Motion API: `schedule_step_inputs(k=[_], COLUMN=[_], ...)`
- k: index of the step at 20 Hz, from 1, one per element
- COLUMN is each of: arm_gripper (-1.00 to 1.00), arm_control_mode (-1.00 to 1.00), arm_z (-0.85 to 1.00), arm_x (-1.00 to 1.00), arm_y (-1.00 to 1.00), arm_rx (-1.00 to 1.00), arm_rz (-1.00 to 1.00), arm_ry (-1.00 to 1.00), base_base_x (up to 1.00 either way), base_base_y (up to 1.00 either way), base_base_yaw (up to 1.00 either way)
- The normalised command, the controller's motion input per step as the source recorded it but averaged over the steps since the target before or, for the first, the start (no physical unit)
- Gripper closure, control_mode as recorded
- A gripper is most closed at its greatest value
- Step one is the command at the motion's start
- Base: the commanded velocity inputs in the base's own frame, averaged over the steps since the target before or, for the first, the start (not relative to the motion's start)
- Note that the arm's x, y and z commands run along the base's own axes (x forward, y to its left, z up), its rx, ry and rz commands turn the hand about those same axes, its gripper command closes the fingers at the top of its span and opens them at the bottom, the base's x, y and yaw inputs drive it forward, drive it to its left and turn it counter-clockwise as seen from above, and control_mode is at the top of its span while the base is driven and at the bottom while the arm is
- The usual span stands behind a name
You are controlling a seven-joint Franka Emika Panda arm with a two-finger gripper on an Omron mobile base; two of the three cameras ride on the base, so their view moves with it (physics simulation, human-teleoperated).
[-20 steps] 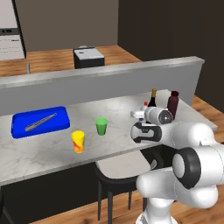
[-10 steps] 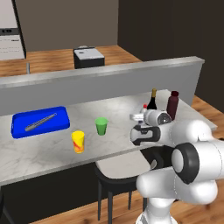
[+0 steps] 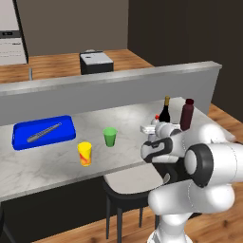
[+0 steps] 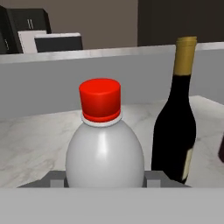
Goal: Place the drinks on the dining counter in a tight cluster.
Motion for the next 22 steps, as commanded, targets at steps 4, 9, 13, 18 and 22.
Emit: schedule_step_inputs(k=[4, 9, 13, 18, 22], arm_gripper=[1.0, 1.0, 1.0, 1.0, 1.0], arm_control_mode=[-1.0, -1.0, -1.0, -1.0, -1.0], arm_z=[0.0, 0.0, 0.0, 0.01, 0.01], arm_x=[0.15, 0.1, 0.11, 0.12, 0.25], arm_y=[0.0, 0.0, 0.0, 0.0, -0.03], arm_rx=[0.0, 0.0, 0.0, 0.0, 0.0], arm_rz=[-0.02, -0.01, 0.0, 0.0, 0.0], arm_ry=[-0.01, 0.0, 0.0, 0.0, 0.0], base_base_x=[0.0, 0.0, 0.0, 0.0, 0.0], base_base_y=[0.0, 0.0, 0.0, 0.0, 0.0], base_base_yaw=[0.0, 0.0, 0.0, 0.0, 0.0])
